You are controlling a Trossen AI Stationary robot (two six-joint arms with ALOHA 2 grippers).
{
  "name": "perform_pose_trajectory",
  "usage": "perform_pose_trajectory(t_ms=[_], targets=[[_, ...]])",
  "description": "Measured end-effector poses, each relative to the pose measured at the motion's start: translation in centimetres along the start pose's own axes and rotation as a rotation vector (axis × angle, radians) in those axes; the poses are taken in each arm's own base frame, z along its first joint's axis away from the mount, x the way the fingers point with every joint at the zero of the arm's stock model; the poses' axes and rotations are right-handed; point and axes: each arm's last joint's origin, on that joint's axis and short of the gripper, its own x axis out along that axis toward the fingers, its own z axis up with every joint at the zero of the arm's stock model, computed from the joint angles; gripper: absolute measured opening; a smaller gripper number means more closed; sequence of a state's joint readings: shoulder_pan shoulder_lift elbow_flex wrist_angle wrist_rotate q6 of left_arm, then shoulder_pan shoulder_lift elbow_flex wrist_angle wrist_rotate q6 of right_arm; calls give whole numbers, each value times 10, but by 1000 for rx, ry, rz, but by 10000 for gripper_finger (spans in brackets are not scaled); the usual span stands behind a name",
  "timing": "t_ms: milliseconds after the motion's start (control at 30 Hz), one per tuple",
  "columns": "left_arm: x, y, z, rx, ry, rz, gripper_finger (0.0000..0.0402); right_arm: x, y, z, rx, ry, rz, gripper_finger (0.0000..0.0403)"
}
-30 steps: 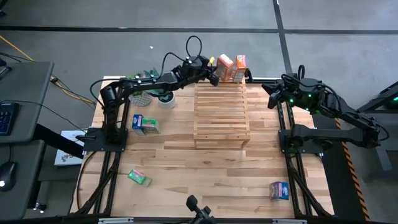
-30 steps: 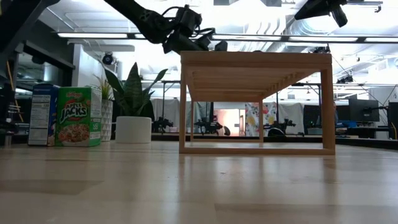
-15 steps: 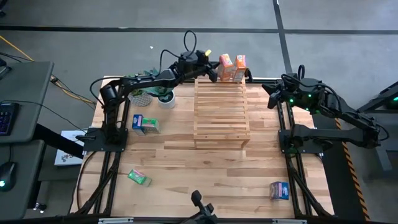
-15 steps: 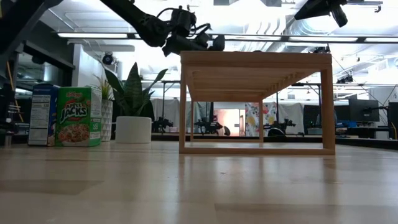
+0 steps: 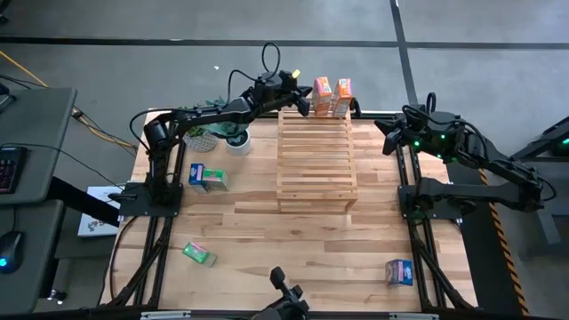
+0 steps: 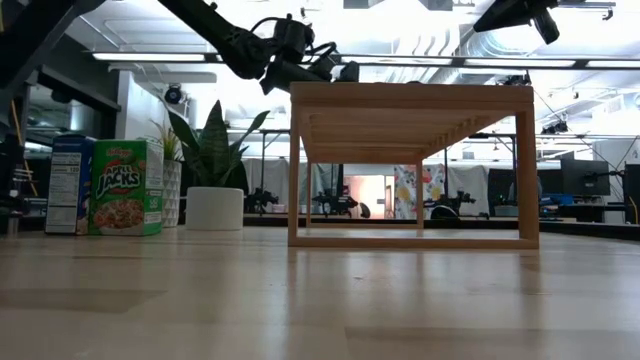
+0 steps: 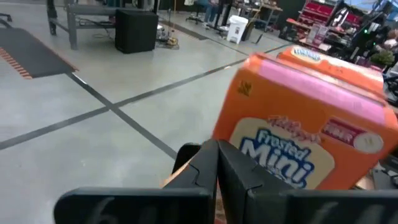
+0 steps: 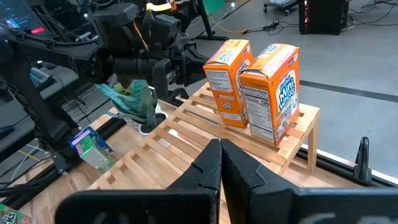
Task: Stack cereal on shelf
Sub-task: Move the orange cereal box beside the other orange cereal box on the shelf
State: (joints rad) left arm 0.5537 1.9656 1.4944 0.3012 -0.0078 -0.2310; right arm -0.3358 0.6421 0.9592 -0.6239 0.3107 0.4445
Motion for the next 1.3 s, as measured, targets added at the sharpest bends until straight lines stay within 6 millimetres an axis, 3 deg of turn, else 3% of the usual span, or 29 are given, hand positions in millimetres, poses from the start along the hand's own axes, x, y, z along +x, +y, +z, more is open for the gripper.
perform_pose_trajectory(t_ms=[267, 500, 867, 1133, 1300], targets=[[0, 0, 3, 0, -24, -48, 0, 0, 0, 0, 0, 0, 0, 0], [0, 1, -3, -39, 33, 16, 0, 0, 0, 0, 1, -1, 1, 0], [0, -4, -2, -36, 24, -80, 0, 0, 0, 0, -7, -1, 0, 0], [9, -1, -16, -46, 58, -86, 0, 0, 0, 0, 0, -1, 0, 0], [6, -1, -10, -10, 38, -89, 0, 0, 0, 0, -2, -1, 0, 0]])
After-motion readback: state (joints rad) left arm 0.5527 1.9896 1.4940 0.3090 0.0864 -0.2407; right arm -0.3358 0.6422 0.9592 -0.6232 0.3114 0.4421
